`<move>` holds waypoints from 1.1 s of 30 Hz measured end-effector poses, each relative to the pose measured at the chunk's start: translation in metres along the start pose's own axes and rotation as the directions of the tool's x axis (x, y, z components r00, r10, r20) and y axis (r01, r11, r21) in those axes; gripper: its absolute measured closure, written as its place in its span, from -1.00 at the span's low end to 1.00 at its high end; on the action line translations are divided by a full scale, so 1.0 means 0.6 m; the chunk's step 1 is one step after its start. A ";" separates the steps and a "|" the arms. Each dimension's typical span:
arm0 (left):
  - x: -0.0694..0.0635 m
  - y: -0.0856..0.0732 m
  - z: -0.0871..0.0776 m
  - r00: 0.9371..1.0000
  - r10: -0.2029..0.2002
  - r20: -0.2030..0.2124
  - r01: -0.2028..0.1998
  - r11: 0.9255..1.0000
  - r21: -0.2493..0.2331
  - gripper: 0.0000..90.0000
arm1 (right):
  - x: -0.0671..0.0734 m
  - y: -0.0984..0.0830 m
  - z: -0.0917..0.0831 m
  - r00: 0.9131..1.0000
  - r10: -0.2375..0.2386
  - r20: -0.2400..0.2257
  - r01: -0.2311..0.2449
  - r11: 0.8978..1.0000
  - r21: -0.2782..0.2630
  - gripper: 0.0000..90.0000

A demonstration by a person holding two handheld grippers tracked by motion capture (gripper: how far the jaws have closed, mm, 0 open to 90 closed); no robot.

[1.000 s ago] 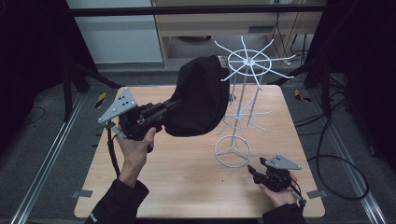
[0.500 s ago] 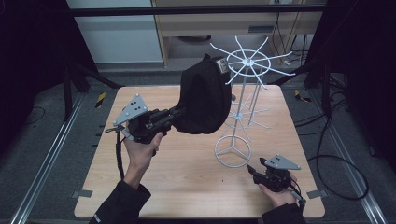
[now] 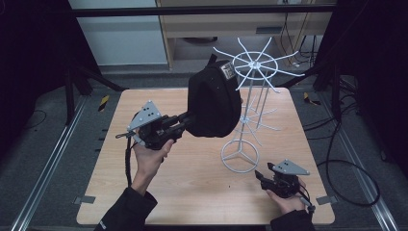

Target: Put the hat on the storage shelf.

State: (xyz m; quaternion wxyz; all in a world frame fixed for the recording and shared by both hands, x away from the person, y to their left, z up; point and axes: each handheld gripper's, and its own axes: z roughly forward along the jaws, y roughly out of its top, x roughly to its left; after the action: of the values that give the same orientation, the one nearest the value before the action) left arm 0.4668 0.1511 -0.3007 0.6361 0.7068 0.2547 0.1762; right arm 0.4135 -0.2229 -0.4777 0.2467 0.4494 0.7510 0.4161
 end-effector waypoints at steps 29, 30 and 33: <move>0.032 -0.094 -0.124 0.979 0.021 -0.204 -0.002 0.996 0.091 -0.09 | -0.002 -0.002 -0.001 1.000 0.004 0.015 -0.003 1.000 -0.009 -0.12; 0.036 -0.105 -0.129 0.977 0.011 -0.213 0.012 0.994 0.106 -0.11 | -0.002 -0.002 -0.002 1.000 0.007 0.014 -0.007 1.000 -0.009 -0.13; 0.049 -0.137 -0.145 0.969 -0.023 -0.247 0.056 0.990 0.128 -0.13 | -0.003 -0.003 -0.003 1.000 0.011 0.020 -0.011 1.000 -0.012 -0.15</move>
State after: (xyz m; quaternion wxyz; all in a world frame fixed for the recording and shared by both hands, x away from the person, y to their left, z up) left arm 0.4296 0.2435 -0.3730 0.5543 0.7155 0.3565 0.2318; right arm 0.4122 -0.2259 -0.4782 0.2546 0.4564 0.7435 0.4172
